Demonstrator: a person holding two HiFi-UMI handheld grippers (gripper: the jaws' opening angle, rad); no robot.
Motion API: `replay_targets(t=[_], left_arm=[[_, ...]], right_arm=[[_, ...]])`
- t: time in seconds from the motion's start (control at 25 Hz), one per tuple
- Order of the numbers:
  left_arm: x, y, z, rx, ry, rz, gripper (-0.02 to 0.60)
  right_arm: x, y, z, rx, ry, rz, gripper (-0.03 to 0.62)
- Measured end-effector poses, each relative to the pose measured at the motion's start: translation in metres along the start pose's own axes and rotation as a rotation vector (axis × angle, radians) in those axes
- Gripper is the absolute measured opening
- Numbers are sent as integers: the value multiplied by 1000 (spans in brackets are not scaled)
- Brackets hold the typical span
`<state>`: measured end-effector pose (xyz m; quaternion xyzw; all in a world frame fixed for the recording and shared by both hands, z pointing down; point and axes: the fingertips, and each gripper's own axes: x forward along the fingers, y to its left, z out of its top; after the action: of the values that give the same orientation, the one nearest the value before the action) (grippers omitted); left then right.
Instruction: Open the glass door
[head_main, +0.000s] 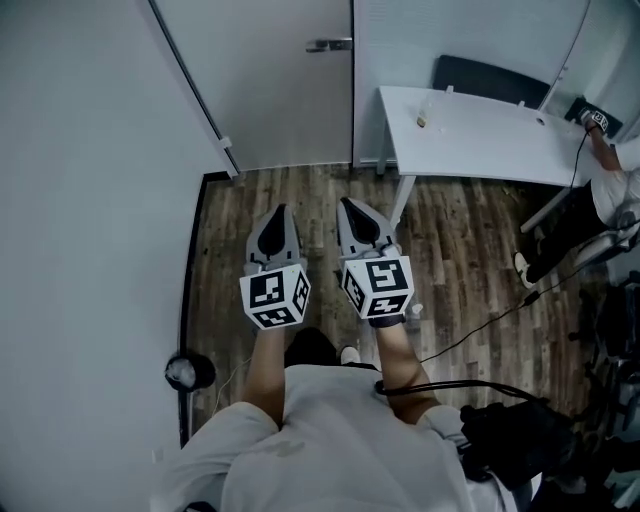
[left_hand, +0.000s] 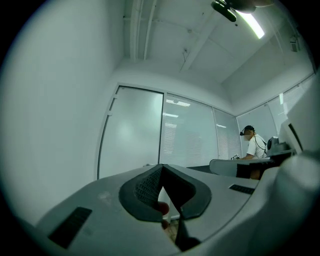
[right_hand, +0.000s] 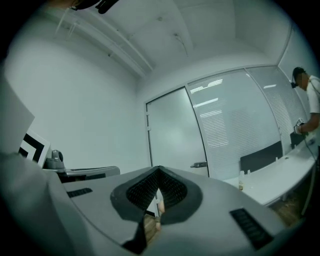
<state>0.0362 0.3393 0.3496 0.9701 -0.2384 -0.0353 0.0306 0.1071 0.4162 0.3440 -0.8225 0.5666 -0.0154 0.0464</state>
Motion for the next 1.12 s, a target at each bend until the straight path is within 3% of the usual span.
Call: replay_targets(t=[0.24, 0.48, 0.68, 0.84, 0.96, 1.12], left_arm=[[66, 43, -9, -34, 1, -2, -11], [166, 82, -25, -70, 1, -86, -11], [244, 147, -4, -73, -44, -111, -11], [296, 208, -14, -131, -43, -124, -11], [333, 211, -36, -126, 2, -194, -11], [400, 185, -45, -119, 14, -249, -11]], right_arm=[[72, -12, -7, -22, 22, -5, -4], [164, -45, -19, -39, 37, -76, -5], [272, -44, -5, -47, 8, -81, -5], [335, -41, -13, -74, 13, -130, -4], [366, -58, -25, -84, 48, -153, -3], [408, -121, -32, -59, 81, -175, -4]])
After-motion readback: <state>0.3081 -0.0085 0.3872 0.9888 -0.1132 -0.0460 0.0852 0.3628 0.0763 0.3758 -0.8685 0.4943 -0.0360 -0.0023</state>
